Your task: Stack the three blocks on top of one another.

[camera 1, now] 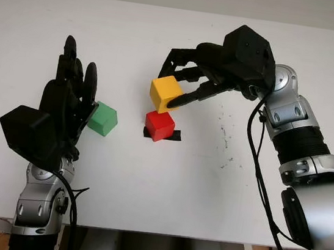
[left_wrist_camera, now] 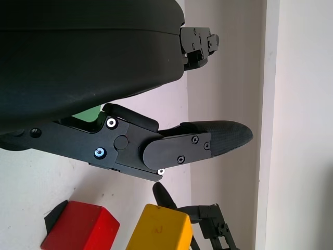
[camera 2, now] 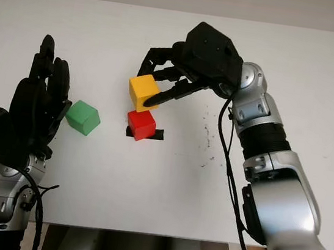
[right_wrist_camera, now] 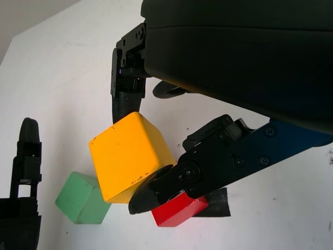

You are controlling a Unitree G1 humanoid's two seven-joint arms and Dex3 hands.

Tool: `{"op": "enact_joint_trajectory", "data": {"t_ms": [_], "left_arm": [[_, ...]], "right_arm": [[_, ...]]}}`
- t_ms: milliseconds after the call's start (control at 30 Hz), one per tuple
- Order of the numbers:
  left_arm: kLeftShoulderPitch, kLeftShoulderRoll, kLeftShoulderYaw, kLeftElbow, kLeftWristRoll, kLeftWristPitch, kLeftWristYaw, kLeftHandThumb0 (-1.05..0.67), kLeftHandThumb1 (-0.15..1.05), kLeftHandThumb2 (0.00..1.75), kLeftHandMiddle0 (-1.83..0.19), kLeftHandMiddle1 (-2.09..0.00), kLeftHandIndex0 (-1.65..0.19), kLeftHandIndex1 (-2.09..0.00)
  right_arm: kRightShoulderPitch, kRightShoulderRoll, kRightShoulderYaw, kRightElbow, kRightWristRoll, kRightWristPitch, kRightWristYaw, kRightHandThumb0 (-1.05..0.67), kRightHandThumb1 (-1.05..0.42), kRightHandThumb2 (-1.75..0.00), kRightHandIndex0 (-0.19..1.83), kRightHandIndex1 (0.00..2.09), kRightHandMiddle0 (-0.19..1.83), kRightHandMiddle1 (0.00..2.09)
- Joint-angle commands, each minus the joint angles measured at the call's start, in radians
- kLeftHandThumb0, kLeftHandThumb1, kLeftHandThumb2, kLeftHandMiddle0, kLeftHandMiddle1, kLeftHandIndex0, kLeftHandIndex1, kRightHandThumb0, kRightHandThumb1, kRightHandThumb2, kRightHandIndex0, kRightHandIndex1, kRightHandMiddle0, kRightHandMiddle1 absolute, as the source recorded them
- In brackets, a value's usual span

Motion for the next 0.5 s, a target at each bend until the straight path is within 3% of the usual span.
{"op": "enact_joint_trajectory", "data": {"t_ms": [0, 467], "left_arm": [[0.002, 0.004, 0.0, -0.011, -0.003, 0.002, -0.002, -0.69, 1.05, 0.52, 0.16, -0.05, 0.1, -0.05], [0.003, 0.002, -0.002, -0.011, 0.0, 0.001, 0.001, -0.68, 1.05, 0.54, 0.15, -0.06, 0.09, -0.05]], "right_arm": [[0.01, -0.009, -0.012, -0.022, 0.01, 0.009, 0.011, -0.5, -0.89, -0.05, 0.41, 0.06, 0.41, 1.73], [0.024, -0.004, 0.007, 0.002, -0.017, 0.011, 0.006, -0.54, -0.88, -0.05, 0.42, 0.07, 0.44, 1.68]]}}
